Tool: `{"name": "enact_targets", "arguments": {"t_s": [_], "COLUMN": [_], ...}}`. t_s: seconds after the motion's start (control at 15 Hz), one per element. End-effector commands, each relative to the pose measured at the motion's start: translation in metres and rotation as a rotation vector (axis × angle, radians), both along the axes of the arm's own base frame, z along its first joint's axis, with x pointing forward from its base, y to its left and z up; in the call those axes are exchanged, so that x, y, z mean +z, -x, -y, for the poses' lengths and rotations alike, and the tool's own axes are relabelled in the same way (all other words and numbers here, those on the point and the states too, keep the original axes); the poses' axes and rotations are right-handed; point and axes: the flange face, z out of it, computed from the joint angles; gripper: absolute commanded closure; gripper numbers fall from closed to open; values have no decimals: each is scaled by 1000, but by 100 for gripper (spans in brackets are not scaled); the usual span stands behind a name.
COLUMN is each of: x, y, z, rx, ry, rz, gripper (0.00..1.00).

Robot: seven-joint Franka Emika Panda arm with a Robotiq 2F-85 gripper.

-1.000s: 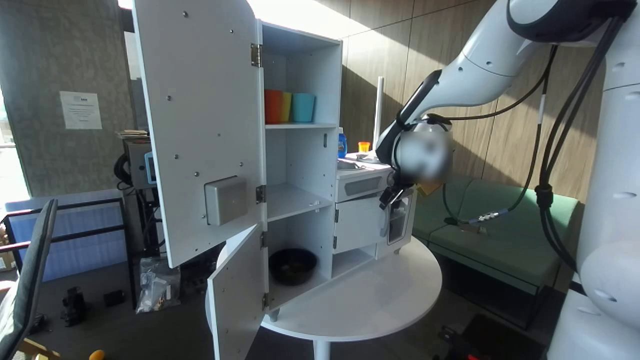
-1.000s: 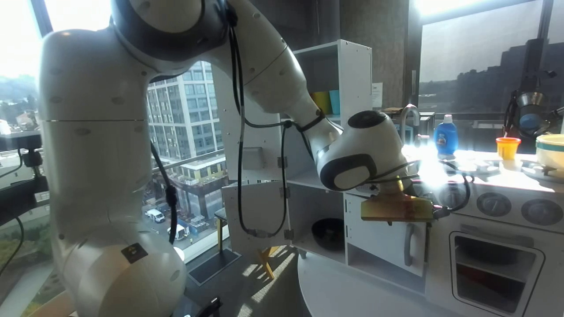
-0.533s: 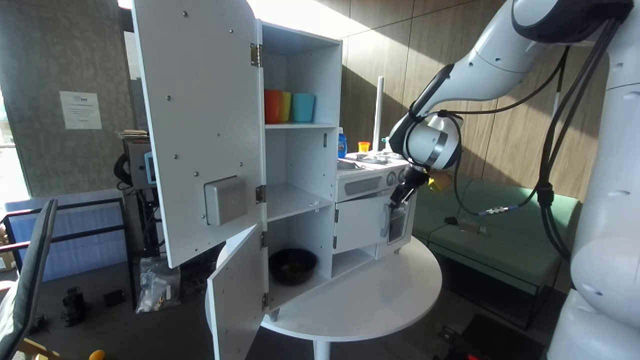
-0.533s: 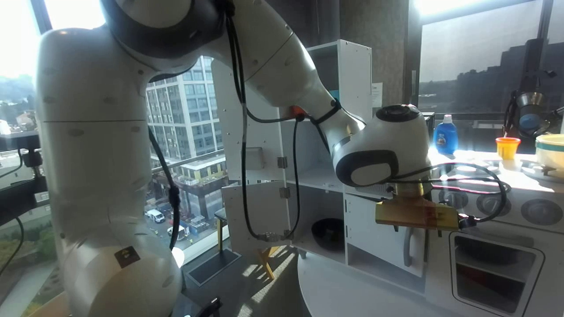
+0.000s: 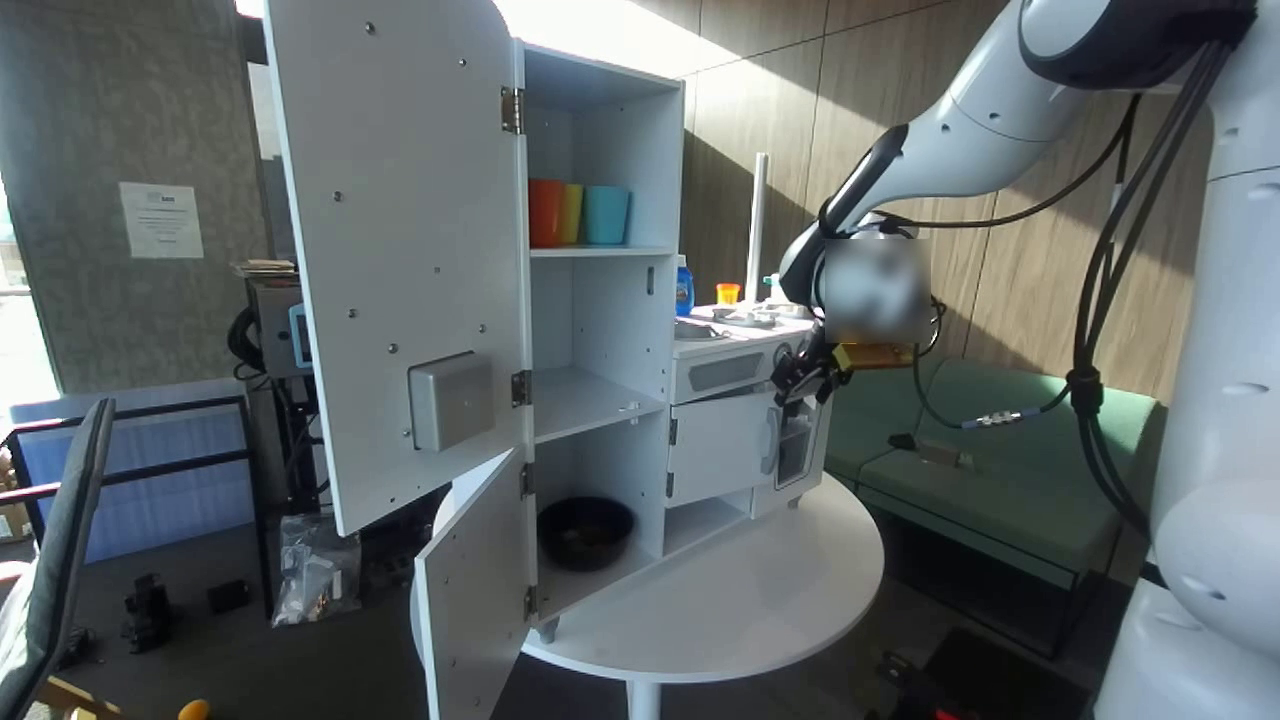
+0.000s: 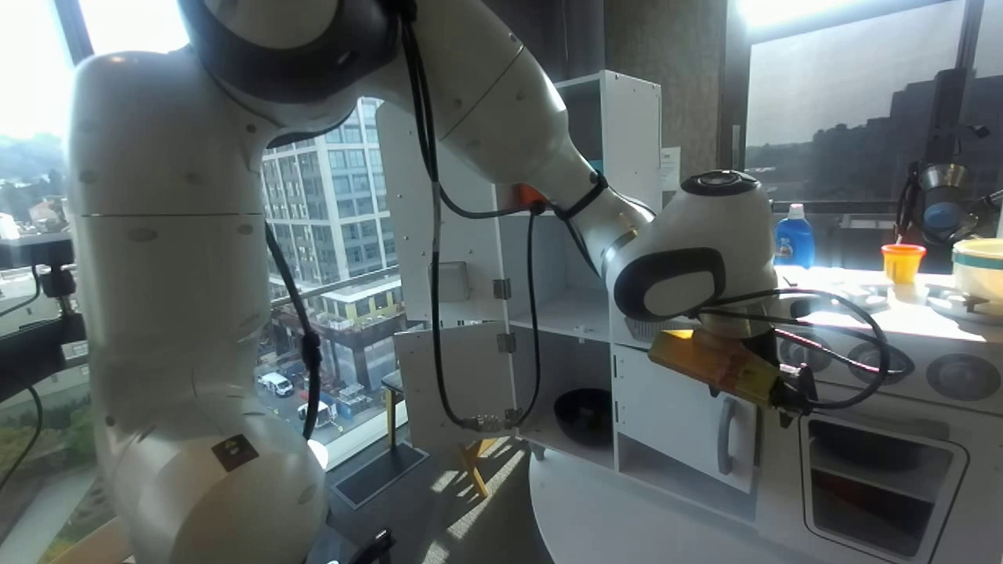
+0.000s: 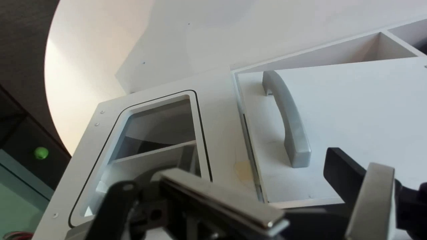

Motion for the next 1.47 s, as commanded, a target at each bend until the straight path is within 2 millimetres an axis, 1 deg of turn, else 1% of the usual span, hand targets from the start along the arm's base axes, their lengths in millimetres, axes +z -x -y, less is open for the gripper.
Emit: {"name": "enact_targets", "arguments": {"t_s": [0.0, 0.07, 0.27, 0.4, 0.53, 0.67, 0.73, 1.0, 1.4], "x": [12, 14, 35, 50, 61, 63, 62, 62, 51], "y": [-5, -5, -9, -20, -30, -41, -45, -52, -48], "z": [-2, -4, -22, -35, -45, -49, -48, -41, -24], "rx": [-187, -237, -332, -391, -449, -506, -536, -627, -718], "ry": [-59, -79, -124, -152, -188, -208, -215, -245, -229], "rz": [-1, -6, -15, 3, 6, 15, 11, 3, -37], "gripper": [0, 0, 0, 0, 0, 0, 0, 0, 0]}}
